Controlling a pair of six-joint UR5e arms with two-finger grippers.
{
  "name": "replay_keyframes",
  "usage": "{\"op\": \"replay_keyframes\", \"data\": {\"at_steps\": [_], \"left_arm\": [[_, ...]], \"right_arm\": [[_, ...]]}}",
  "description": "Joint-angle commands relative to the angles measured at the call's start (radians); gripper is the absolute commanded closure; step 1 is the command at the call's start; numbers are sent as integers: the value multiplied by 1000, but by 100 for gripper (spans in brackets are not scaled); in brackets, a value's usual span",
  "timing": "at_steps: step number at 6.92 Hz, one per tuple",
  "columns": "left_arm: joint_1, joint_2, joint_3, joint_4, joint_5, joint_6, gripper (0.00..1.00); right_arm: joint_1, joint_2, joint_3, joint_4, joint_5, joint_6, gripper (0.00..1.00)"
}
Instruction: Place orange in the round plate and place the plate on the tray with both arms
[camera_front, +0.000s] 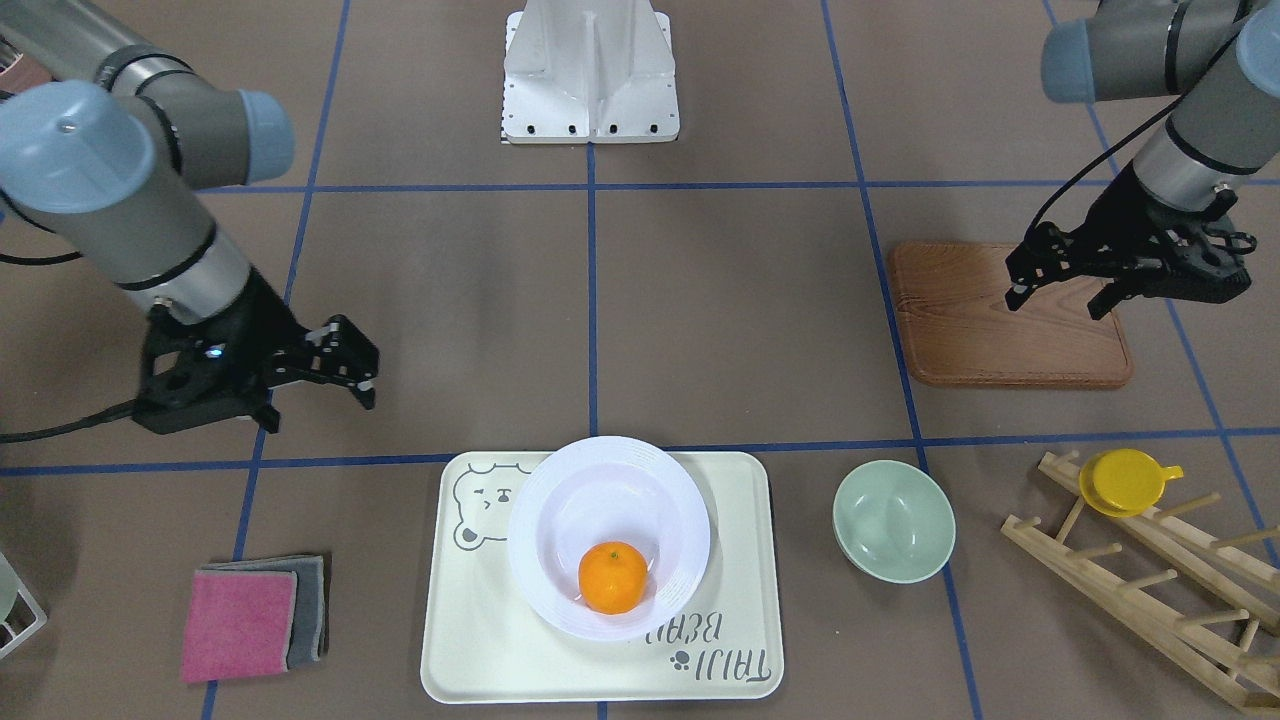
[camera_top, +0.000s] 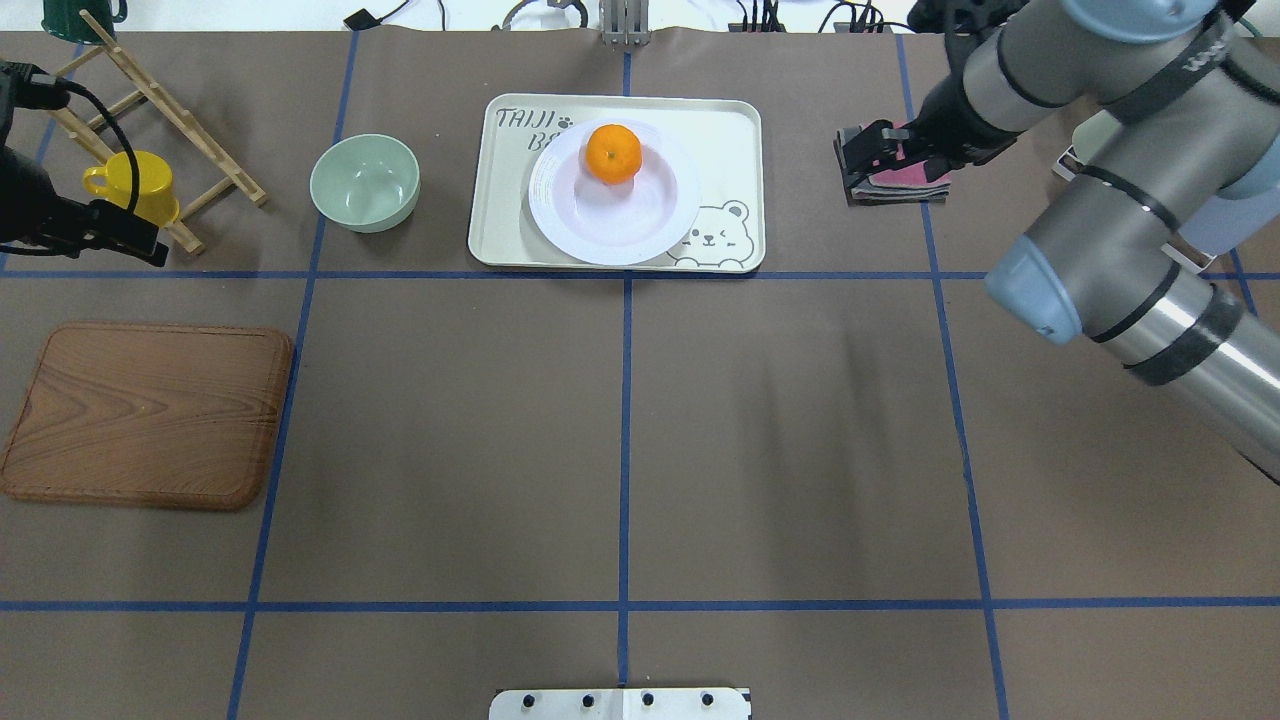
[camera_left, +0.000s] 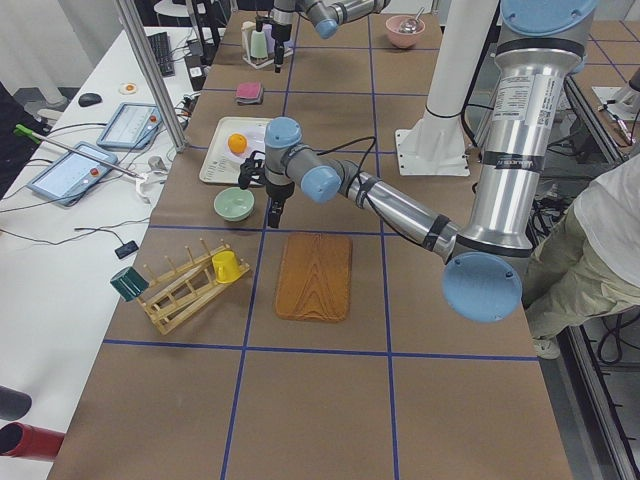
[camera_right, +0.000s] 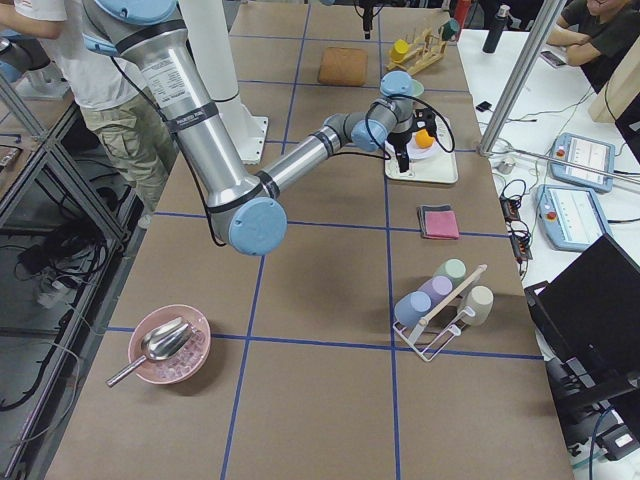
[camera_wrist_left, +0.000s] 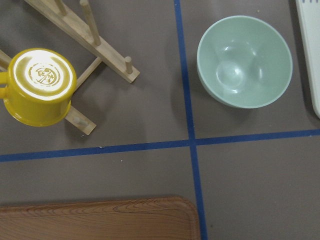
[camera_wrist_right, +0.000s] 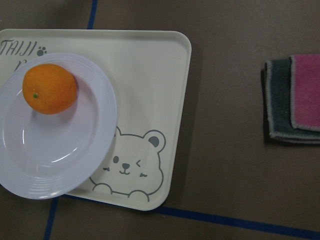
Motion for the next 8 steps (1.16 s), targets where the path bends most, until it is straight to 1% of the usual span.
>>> {"op": "replay_keyframes", "data": {"at_steps": [1,2,4,5,6,7,8], "left_arm": [[-86,72,13,0,-2,228,3],[-113,83,42,2,-7,315,3],[-145,112,63,5,-14,412,3],[-185,132,62,16,-16,478,3],[-220,134,60,52,-28,509,3],[-260,135,57,106,-42,541,3],[-271,157,56,138,-62,558,2]], "right_arm": [[192,-132,76,-160,148,-267,0],[238,-211,101,-214,138,-374,0],[349,-327,101,-237,136,-513,0],[419,-409,104,-239,136,-589,0],[491,-503,113,-241,137,-674,0],[518,-559,115,-239,137,-681,0],[526,-584,116,-238,137,-681,0]]}}
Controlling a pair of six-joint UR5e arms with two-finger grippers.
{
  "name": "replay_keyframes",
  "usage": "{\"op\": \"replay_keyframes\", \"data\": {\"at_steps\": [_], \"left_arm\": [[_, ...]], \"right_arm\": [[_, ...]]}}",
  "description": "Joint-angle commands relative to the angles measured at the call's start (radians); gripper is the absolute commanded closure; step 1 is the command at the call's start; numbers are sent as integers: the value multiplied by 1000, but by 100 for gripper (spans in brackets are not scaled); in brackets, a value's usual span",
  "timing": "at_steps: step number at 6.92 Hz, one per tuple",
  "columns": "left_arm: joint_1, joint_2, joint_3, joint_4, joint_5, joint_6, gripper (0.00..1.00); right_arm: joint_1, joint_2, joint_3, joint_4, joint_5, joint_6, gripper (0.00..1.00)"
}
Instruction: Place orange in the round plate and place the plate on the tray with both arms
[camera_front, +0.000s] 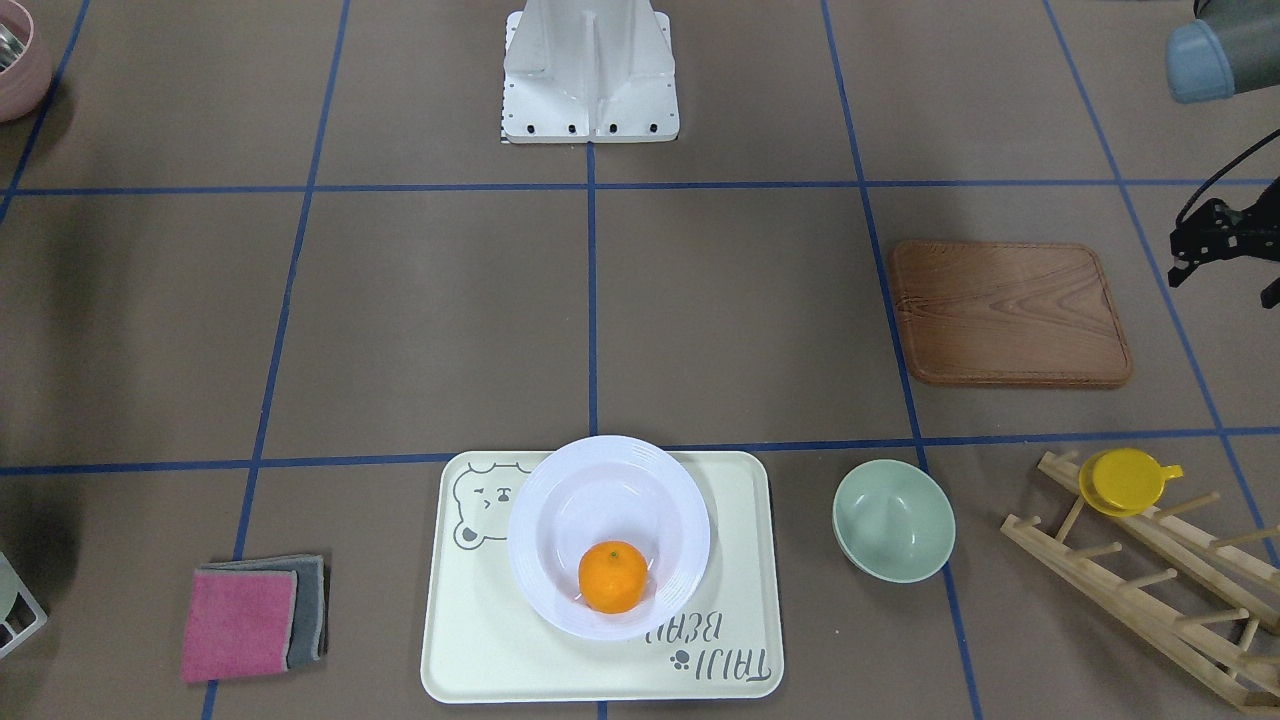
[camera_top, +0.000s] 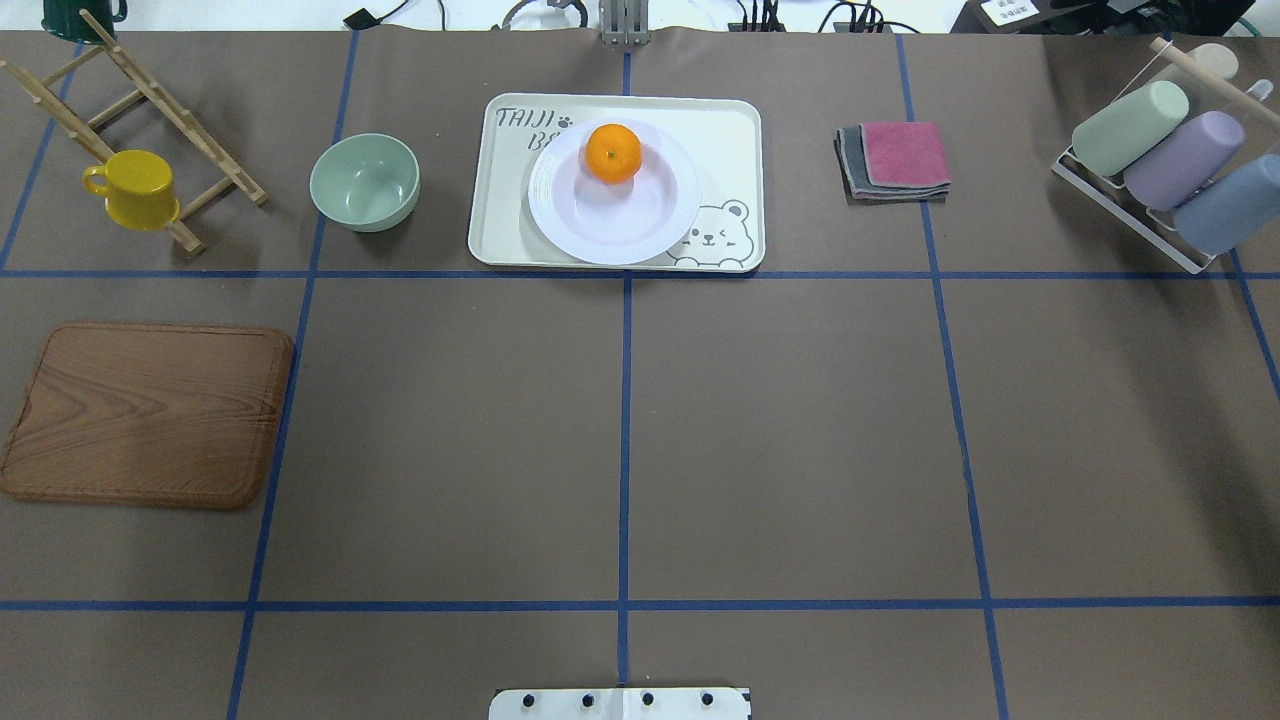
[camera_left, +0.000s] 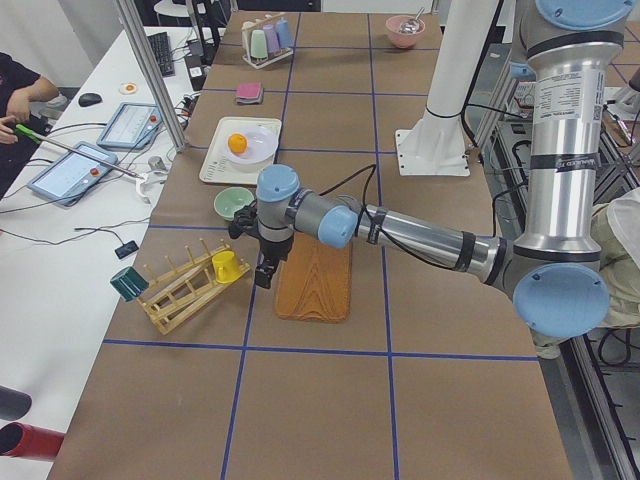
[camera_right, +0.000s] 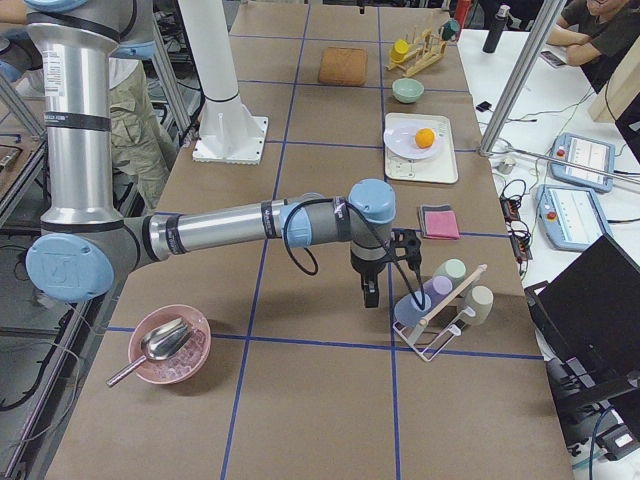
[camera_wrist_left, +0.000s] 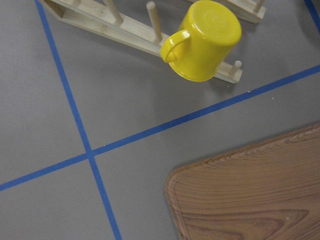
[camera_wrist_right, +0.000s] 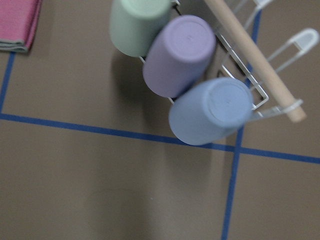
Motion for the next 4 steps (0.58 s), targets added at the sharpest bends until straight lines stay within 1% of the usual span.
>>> {"op": "replay_keyframes", "data": {"at_steps": [1,4], "left_arm": [[-35,38,-5,44,-21,30,2],[-43,52,-5,43,-23,28,2]], "right_arm": [[30,-62,3,1,2,-18,0],[28,-63,3,4,3,-18,0]]}}
